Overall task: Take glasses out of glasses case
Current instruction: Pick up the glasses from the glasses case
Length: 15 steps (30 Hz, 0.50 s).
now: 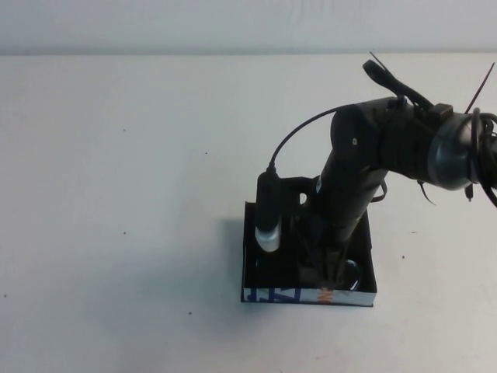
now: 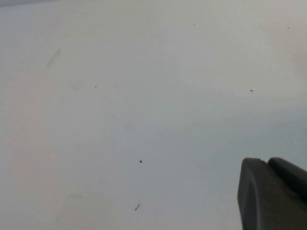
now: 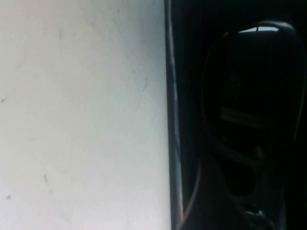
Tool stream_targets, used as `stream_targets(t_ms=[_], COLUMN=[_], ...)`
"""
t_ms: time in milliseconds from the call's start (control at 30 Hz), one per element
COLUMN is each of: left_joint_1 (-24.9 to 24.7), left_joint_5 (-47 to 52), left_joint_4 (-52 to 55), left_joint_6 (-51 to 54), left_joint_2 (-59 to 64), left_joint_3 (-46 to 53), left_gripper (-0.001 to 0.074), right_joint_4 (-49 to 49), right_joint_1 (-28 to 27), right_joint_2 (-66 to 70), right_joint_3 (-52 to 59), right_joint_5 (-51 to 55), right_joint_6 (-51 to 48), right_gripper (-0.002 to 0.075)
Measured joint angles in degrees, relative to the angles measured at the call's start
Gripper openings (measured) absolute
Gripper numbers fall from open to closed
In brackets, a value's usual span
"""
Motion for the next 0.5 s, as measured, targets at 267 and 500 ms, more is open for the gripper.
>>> stream_targets(t_ms=[267, 500], left_joint_1=[0.0, 0.0], left_joint_5=[0.0, 0.0], left_joint_4=[0.0, 0.0], left_joint_6=[0.0, 0.0], left_joint_2=[0.0, 0.0], left_joint_3=[0.0, 0.0], left_gripper=[-0.0004, -0.0004], right_joint_4=[0.1, -0.2], right_joint_1=[0.0, 0.0], right_joint_2=[2.4, 1.5], right_joint_3=[0.0, -1.3], right_joint_5=[-1.3, -0.6], right_joint_6=[0.0, 5.8], right_gripper=[0.0350, 0.0092])
